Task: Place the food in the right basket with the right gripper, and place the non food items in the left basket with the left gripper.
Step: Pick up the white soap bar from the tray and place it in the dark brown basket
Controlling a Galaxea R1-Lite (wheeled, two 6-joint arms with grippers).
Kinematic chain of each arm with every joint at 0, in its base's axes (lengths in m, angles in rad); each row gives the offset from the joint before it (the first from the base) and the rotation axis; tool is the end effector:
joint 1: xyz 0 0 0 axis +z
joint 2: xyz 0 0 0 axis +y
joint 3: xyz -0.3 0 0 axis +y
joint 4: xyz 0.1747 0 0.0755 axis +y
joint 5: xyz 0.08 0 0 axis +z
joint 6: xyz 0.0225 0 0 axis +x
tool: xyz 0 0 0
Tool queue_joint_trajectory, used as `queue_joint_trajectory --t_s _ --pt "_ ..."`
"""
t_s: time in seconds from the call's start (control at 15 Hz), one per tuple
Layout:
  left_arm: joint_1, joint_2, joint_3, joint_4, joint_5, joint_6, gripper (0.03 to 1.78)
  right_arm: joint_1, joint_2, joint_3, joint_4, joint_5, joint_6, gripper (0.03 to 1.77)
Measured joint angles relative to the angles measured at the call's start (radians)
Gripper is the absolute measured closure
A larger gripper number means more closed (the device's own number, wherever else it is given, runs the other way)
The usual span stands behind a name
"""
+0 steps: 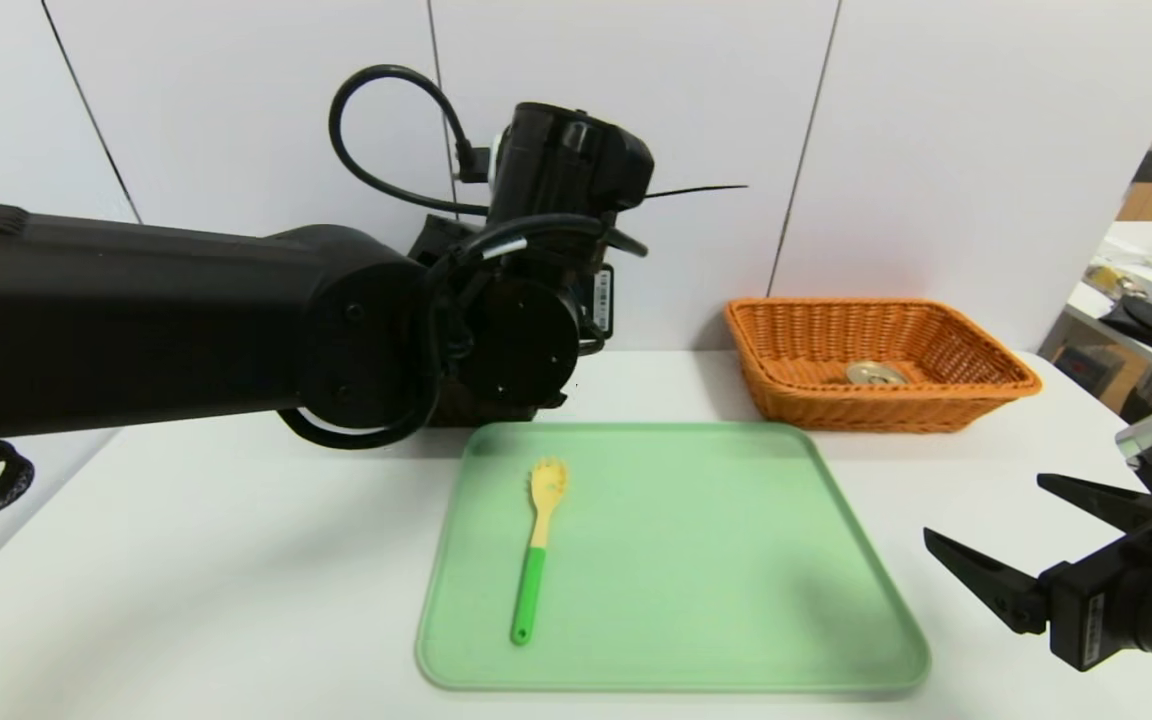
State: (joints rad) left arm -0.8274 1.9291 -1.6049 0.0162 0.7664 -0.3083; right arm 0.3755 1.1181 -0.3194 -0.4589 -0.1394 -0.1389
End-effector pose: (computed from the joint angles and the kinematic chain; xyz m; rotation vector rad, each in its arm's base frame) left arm 0.2724 -0.2733 0.2647 -0.0633 0.2438 -0.0231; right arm 0.1325 0.0489 0.1632 -0.2237 0.3129 0.2566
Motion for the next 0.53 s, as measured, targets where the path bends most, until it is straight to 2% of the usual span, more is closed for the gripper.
queue_joint_trajectory --t_s 0.53 --pt "0.183 0.027 -0.013 -0.014 -0.133 0.052 1.38 0.001 -0.002 0.003 -0.007 -0.001 0.000 0.10"
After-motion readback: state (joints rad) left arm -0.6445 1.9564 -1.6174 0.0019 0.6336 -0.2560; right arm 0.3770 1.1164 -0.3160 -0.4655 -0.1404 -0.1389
